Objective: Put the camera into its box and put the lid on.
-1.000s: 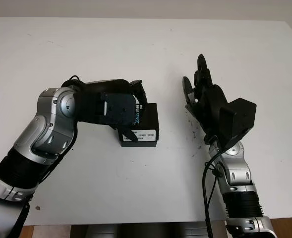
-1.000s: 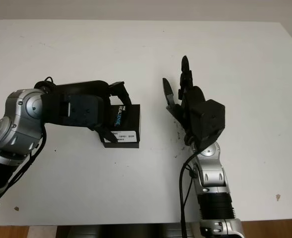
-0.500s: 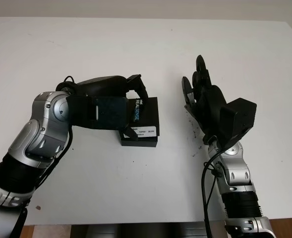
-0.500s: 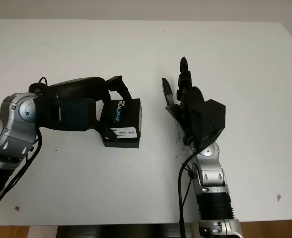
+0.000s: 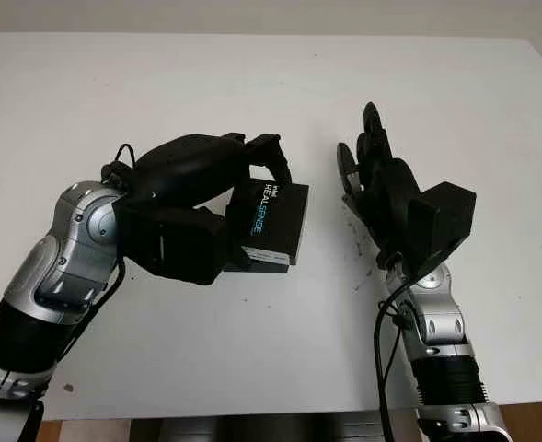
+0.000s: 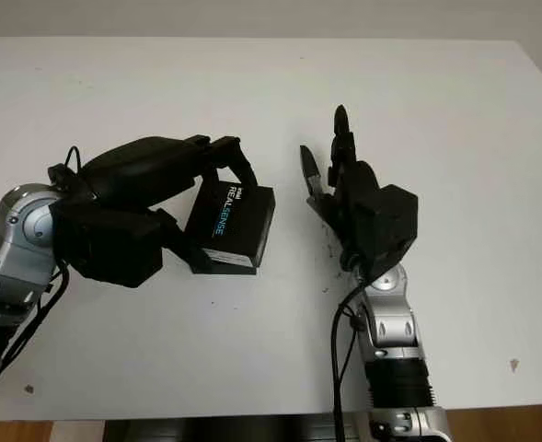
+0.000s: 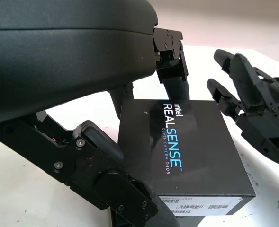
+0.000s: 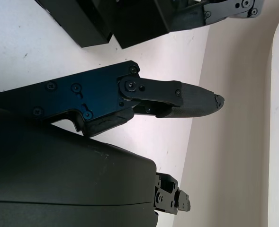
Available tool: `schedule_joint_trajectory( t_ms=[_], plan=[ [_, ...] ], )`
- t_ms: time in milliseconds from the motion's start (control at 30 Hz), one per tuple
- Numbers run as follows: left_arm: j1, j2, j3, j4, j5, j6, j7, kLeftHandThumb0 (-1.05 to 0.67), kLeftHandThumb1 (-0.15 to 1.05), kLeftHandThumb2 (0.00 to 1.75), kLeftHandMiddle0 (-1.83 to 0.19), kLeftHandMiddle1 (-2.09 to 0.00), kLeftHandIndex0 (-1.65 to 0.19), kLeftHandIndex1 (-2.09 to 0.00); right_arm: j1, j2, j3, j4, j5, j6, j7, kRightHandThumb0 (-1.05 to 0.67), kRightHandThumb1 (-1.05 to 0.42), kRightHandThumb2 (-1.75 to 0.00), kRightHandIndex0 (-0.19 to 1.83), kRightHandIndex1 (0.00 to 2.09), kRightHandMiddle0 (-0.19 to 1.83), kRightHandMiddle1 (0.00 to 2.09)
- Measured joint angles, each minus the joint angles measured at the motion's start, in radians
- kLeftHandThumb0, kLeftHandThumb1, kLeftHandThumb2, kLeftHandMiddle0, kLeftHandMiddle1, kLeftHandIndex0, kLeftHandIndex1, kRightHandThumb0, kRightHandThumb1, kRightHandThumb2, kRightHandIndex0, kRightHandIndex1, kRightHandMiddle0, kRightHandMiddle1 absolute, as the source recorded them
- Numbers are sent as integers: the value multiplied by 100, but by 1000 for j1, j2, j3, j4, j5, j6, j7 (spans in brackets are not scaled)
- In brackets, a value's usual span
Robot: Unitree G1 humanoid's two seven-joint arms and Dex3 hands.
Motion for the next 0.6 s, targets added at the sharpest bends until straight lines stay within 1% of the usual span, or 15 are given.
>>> schedule_joint_trajectory(
  t_ms=[133, 200, 367, 433, 500, 600],
  plan=[
    [0, -12, 1, -30, -2, 128, -44, -15, 93, 5, -42, -180, -25, -172, 0, 0, 1, 0, -2, -1, 0, -71, -105, -49, -19, 3, -17, 5],
    [0, -21, 2, -35, -5, 192, -61, -14, 93, 5, -38, -178, -24, -171, 0, 0, 2, 0, -4, -1, -2, -71, -105, -49, -19, 3, -17, 6],
    [-9, -34, 1, -40, -9, 312, -97, -13, 95, 6, -27, -167, -22, -172, 4, 2, 3, -2, -5, -1, -6, -71, -105, -49, -19, 4, -16, 6],
    [-27, -35, -3, -44, -7, 363, -119, -14, 95, 6, -24, -168, -21, -175, 6, 3, 4, -4, -10, -1, -9, -71, -105, -49, -19, 4, -16, 6],
    [-44, -36, -8, -48, -4, 415, -133, -14, 94, 5, -23, -174, -21, -178, 6, 3, 5, -11, -10, -1, -9, -71, -105, -49, -19, 4, -17, 5],
    [-54, -36, -14, -49, 3, 469, -136, -16, 94, 5, -21, -175, -19, -181, 6, 4, 5, -16, -10, -1, -8, -72, -105, -49, -19, 3, -17, 5]
  ],
)
